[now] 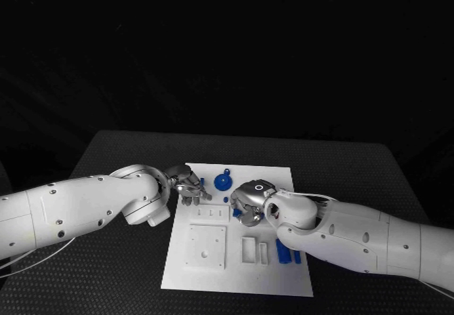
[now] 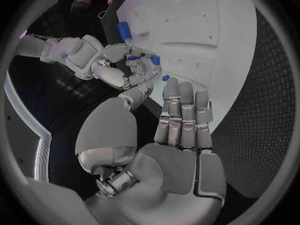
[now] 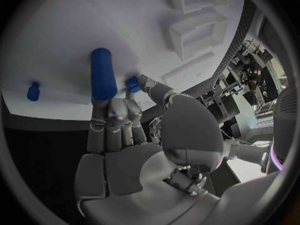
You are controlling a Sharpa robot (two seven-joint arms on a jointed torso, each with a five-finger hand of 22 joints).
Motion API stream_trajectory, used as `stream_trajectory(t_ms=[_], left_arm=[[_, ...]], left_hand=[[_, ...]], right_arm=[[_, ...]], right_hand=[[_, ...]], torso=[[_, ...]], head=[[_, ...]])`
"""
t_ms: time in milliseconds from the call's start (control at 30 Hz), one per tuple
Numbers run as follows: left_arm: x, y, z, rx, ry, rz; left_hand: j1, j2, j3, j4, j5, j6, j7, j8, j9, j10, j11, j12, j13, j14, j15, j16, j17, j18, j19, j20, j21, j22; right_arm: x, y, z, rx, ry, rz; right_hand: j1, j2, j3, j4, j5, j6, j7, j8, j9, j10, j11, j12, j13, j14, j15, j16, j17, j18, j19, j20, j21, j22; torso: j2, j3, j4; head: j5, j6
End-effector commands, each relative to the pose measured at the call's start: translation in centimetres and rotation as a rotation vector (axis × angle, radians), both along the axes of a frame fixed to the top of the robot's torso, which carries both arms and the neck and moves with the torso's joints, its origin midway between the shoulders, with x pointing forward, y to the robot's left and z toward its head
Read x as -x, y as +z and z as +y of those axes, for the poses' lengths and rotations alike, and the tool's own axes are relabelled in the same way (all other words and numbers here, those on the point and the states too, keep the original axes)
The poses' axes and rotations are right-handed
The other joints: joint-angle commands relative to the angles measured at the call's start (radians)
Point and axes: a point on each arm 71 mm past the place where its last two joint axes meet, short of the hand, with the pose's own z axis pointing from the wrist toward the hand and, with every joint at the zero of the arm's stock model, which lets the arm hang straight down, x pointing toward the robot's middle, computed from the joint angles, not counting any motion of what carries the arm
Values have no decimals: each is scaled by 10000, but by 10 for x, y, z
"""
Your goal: Assemble the parts on the task board
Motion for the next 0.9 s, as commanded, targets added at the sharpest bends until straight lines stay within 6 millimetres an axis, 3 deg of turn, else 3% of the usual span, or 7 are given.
stream_trajectory(t_ms=[33, 900], left_arm=[[1, 1, -3, 115, -173, 51], [-5, 1, -1, 1403, 358, 292]], left_hand=[[121, -16, -47, 5, 6, -71, -3, 63, 3, 65, 31, -61, -17, -18, 81, -62, -9, -18, -98, -871, -57, -12], [357, 4, -150, -34, 9, -520, 160, -153, -200, -71, 169, -170, -218, -111, 150, -132, 15, -37, -211, -801, -71, -52]], right_arm=[[0, -6, -5, 359, -70, 17], [-3, 4, -18, -1199, -218, 37]], right_hand=[[32, -42, 67, -23, -43, 1214, 188, 86, 74, -168, -95, -68, -11, -4, -11, 60, 8, 271, -57, 43, 70, 142], [-85, -55, 612, -60, 278, 1256, 217, 68, 16, -148, -62, -136, -20, 44, 32, 59, -32, 271, -16, 93, 119, 125]], torso=[[-2, 3, -12], [2, 3, -5]], head=[[4, 4], [-63, 81]])
